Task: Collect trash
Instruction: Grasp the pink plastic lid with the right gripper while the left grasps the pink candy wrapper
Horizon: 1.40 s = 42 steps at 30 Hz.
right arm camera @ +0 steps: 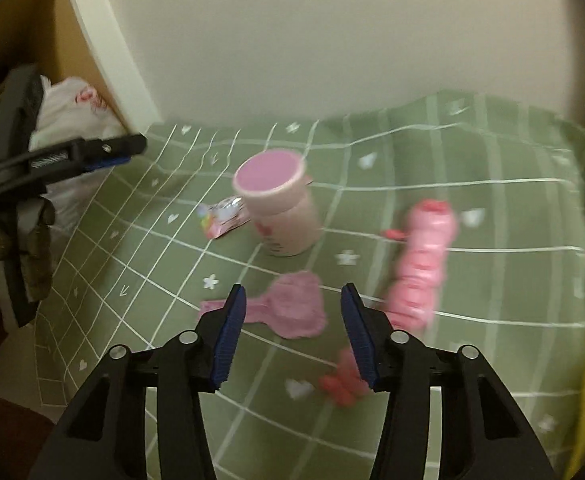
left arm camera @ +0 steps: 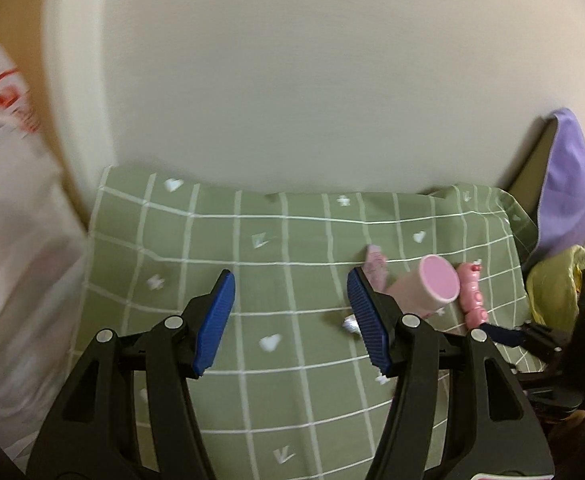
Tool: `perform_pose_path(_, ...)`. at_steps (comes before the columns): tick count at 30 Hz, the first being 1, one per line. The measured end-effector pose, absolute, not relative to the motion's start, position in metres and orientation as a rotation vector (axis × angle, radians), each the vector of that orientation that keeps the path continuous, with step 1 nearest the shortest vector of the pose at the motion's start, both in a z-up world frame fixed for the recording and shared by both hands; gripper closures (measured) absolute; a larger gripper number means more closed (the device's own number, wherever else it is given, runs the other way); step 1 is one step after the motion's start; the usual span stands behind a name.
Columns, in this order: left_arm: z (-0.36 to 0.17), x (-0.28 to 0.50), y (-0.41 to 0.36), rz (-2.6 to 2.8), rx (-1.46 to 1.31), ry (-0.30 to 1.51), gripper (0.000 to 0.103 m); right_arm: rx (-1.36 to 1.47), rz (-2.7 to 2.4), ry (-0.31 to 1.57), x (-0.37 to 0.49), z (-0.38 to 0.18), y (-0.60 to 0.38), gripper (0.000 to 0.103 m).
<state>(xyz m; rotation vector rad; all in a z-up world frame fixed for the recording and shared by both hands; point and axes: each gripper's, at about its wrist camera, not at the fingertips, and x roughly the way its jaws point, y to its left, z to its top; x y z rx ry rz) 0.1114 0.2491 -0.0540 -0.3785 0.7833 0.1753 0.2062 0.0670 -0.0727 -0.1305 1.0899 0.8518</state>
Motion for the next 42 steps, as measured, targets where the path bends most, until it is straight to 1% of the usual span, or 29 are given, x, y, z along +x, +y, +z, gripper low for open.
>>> perform_pose_path(4,-0.058,0.102,0.257,0.191,-0.408,0.783,0.048,-0.162,0.865,1.114,0.204,-0.086,0.086,0.063)
perform_pose_path(5,-0.059,0.103,0.258,0.190,-0.413,0.784,0.048,-0.181,0.864,1.110,0.203,-0.086,0.089,0.070)
perform_pose_path(6,-0.062,0.102,0.259,0.183,-0.424,0.785,0.048,-0.188,0.869,1.114,0.202,-0.087,0.092,0.087)
perform_pose_path(8,-0.066,0.106,0.256,0.156,-0.437,0.793,0.048,-0.192,0.879,1.138,0.203,-0.086,0.093,0.090)
perform_pose_path(9,-0.068,0.109,0.254,0.134,-0.442,0.795,0.048,-0.212,0.871,1.128,0.202,-0.084,0.092,0.096)
perform_pose_path(13,-0.074,0.124,0.242,0.043,-0.438,0.809,0.047,-0.224,0.843,1.113,0.202,-0.074,0.079,0.097)
perform_pose_path(17,-0.086,0.151,0.218,-0.025,-0.360,0.873,0.047,-0.175,0.800,1.105,0.208,-0.065,0.057,0.097)
perform_pose_path(20,-0.093,0.165,0.202,-0.044,-0.301,0.913,0.047,-0.126,0.758,1.079,0.210,-0.061,0.043,0.095)
perform_pose_path(21,-0.095,0.166,0.199,-0.051,-0.293,0.919,0.047,-0.113,0.745,1.078,0.211,-0.060,0.038,0.088)
perform_pose_path(22,-0.097,0.170,0.196,-0.059,-0.284,0.925,0.047,-0.102,0.737,1.081,0.212,-0.060,0.035,0.080)
perform_pose_path(23,-0.099,0.172,0.193,-0.065,-0.279,0.931,0.047,-0.081,0.736,1.085,0.213,-0.060,0.031,0.058)
perform_pose_path(24,-0.100,0.175,0.192,-0.069,-0.277,0.936,0.047,-0.053,0.744,1.088,0.214,-0.061,0.027,0.047)
perform_pose_path(27,-0.104,0.179,0.191,-0.072,-0.278,0.952,0.047,-0.009,0.766,1.111,0.215,-0.061,0.022,0.047)
perform_pose_path(31,-0.113,0.187,0.190,-0.081,-0.300,0.998,0.048,-0.087,0.770,1.110,0.210,-0.062,0.030,0.047)
perform_pose_path(32,-0.116,0.188,0.190,-0.086,-0.309,1.012,0.049,-0.104,0.766,1.105,0.208,-0.062,0.033,0.046)
perform_pose_path(33,-0.118,0.188,0.190,-0.089,-0.320,1.019,0.058,-0.122,0.759,1.108,0.207,-0.063,0.037,0.047)
perform_pose_path(34,-0.117,0.188,0.191,-0.083,-0.319,1.013,0.075,-0.141,0.757,1.115,0.207,-0.065,0.042,0.047)
perform_pose_path(35,-0.117,0.187,0.192,-0.079,-0.323,1.011,0.077,-0.170,0.767,1.122,0.205,-0.067,0.049,0.047)
perform_pose_path(42,-0.107,0.167,0.218,-0.009,-0.412,0.960,0.078,-0.288,0.807,1.072,0.194,-0.078,0.080,0.047)
